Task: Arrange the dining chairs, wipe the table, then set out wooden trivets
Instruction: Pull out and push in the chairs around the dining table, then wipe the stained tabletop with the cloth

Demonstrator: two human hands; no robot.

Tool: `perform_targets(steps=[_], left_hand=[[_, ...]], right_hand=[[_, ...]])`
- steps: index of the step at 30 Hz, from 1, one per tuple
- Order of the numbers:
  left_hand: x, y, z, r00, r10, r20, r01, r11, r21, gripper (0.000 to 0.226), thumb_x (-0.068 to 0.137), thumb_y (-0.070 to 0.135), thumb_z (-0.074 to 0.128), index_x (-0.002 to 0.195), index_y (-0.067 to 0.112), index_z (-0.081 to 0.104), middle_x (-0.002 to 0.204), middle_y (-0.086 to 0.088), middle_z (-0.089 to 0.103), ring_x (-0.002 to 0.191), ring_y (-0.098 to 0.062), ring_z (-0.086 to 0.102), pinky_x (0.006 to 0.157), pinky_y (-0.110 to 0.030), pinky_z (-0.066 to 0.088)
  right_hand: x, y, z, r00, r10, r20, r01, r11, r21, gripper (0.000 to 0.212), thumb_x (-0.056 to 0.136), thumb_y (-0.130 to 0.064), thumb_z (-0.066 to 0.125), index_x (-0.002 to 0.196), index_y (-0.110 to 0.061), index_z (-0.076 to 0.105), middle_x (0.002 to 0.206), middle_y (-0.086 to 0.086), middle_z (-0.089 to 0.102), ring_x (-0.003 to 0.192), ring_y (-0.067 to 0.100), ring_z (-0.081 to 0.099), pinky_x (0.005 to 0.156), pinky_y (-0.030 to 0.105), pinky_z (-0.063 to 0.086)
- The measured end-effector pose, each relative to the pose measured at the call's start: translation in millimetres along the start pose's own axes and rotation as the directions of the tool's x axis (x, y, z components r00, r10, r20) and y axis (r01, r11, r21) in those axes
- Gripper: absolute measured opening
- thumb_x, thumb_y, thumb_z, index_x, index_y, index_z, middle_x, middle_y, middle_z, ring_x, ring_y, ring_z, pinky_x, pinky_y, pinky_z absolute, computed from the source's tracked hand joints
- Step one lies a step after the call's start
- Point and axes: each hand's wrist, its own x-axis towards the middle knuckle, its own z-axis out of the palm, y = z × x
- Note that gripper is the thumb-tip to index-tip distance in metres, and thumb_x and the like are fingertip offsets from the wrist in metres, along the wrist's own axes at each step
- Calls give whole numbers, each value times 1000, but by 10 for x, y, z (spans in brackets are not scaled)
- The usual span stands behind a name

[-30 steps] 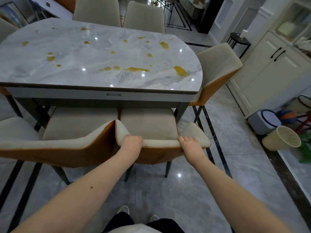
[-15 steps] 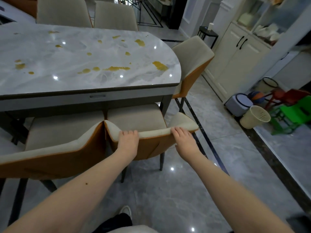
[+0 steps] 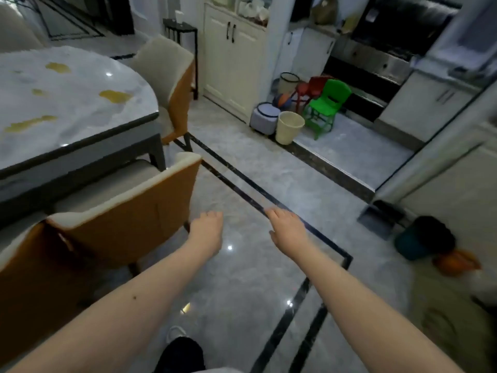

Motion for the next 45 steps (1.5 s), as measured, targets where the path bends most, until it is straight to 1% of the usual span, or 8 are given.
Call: perform_targets(steps=[5,11,15,20,27,31,36,45], left_hand=[[-195,1227,58,951,308,40,-310,948,73,46,91,17,53,132,9,35,132,-10,47,119,-27,46,91,-34,41],[-481,2507,72,753,657,26,-657,750,70,42,92,15,52,131,9,39,132,-10,48,120,-26,46,90,-33,41],[-691,3448,135,524,847,95,-851,513,114,36,90,20,54,123,11,42,127,-9,50,116,-28,47,87,-36,41],[-1042,4273,199,233,956,176,-971,218,100,41,92,20,50,131,13,39,132,-8,47,119,-27,46,90,-36,42],[-1826,4908,354,-181,951,251,-979,-197,42,39,91,20,52,127,11,41,126,-9,49,117,-28,46,86,-36,43],[-2504,5004,598,-416,861,292,-902,-432,-10,42,90,21,52,129,12,40,126,-7,50,116,-25,47,84,-35,43],[-3336,4945,808,-634,708,310,-759,-647,-76,44,90,26,55,130,13,40,125,-6,50,115,-25,48,85,-34,43],[-4880,4895,1258,-811,459,363,-540,-826,-163,50,92,28,51,137,12,36,134,-7,47,122,-25,45,95,-37,43]], right_hand=[[-1251,739,94,952,307,21,-307,951,41,55,89,-12,55,141,-14,36,141,5,43,126,24,44,101,32,32],[-2549,1266,173,763,645,38,-644,754,127,52,92,-9,49,142,-13,36,143,6,42,127,24,44,101,32,33],[-3393,1418,193,527,848,59,-845,516,140,54,90,-12,51,143,-15,36,143,5,42,129,24,42,103,34,34],[-4154,1355,219,239,969,67,-958,224,178,57,91,-13,49,145,-18,33,146,1,40,130,21,42,105,33,34],[-4938,670,241,-258,961,95,-943,-272,192,57,92,-15,53,146,-18,33,146,1,40,129,20,43,103,33,37],[-5279,42,277,-463,873,153,-854,-485,186,57,91,-16,53,145,-21,34,145,1,42,129,21,43,102,32,32],[-5712,-675,314,-651,737,183,-721,-676,155,59,91,-20,54,146,-17,32,145,5,42,131,23,41,105,32,30],[-6685,-1602,469,-808,554,199,-527,-832,174,60,91,-19,53,147,-17,30,143,6,43,128,24,43,103,31,34]])
